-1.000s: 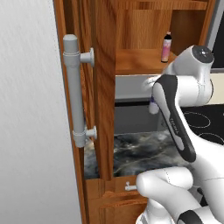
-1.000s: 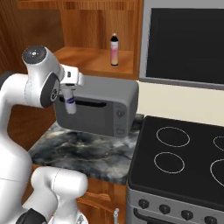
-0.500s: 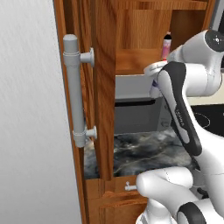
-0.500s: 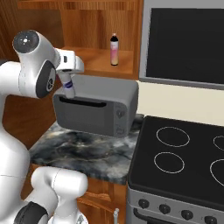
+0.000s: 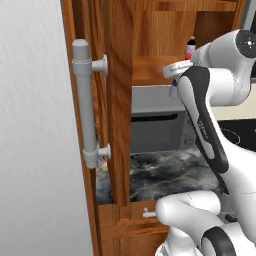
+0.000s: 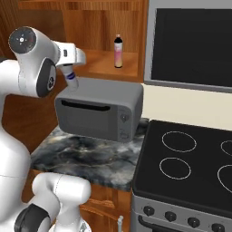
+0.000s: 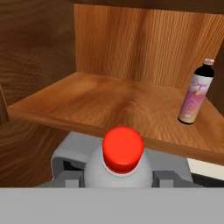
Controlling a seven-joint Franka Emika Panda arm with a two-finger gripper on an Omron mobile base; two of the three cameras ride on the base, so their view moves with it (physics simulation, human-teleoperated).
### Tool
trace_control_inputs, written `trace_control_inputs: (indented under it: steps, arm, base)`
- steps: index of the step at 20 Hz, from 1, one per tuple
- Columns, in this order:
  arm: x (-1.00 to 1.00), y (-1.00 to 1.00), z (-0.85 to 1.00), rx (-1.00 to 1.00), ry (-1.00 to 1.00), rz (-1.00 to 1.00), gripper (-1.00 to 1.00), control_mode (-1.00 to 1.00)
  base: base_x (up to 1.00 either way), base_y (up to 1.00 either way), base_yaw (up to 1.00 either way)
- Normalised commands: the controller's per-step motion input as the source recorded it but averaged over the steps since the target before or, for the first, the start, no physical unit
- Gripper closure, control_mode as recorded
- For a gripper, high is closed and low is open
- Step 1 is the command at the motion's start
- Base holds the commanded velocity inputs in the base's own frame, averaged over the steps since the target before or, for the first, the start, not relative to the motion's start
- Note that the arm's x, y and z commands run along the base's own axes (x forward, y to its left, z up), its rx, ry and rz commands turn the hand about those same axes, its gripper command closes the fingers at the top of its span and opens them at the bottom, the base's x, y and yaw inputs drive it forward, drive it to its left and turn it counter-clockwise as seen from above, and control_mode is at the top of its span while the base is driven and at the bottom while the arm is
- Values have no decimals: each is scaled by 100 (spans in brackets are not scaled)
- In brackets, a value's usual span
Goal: Sort all alcoholic drinks to one cabinet, and non-alcoholic drinks to the other.
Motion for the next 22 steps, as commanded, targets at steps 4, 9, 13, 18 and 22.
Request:
trace_control_inputs:
  steps: [4, 9, 13, 18, 22]
  arm:
    - [54, 0, 1, 0, -4, 0, 100, -100]
    - [60, 0, 3, 0, -5, 0, 100, -100]
    - [58, 0, 12, 0, -2, -1, 100, -100]
    - [51, 0, 15, 0, 0, -4, 100, -100]
    - [44, 0, 5, 0, -1, -7, 100, -100]
  base:
    - [0, 0, 0]
    - [0, 0, 0]
    - [0, 0, 0]
    - [0, 0, 0]
    - [0, 0, 0]
